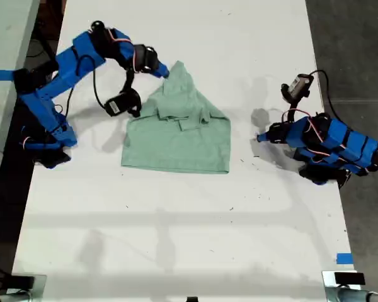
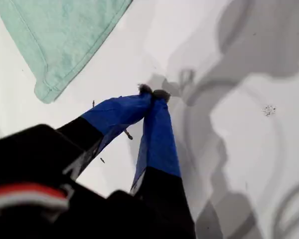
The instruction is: Fold t shirt
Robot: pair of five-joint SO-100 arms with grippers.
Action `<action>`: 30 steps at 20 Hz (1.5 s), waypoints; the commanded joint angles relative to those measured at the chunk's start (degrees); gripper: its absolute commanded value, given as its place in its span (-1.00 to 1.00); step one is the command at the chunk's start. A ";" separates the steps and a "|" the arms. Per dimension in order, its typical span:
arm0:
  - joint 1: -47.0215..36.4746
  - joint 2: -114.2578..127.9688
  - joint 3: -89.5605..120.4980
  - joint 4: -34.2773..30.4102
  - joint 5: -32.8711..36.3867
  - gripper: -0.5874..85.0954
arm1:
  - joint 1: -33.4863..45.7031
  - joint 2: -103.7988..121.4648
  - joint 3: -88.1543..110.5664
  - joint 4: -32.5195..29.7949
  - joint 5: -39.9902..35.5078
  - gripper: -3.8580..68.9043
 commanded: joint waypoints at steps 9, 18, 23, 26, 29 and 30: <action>-5.62 104.59 108.54 -39.90 -2.20 -0.99 | -0.53 0.53 2.20 -0.26 0.09 -0.89; -11.78 105.73 117.95 -35.68 -11.43 -0.99 | -0.44 0.62 2.29 0.09 0.97 -0.89; -13.80 105.91 117.95 -34.01 -14.59 -0.99 | -0.44 0.62 2.29 0.35 1.58 -0.89; -14.15 105.91 117.95 -33.66 -15.47 -0.99 | 0.00 0.62 2.02 1.23 2.81 -0.89; -14.15 105.91 117.95 -33.66 -15.47 -0.99 | 0.09 0.62 2.02 1.23 2.81 -0.89; -14.15 105.91 117.95 -33.66 -15.47 -0.99 | 0.09 0.62 2.02 1.32 2.90 -0.89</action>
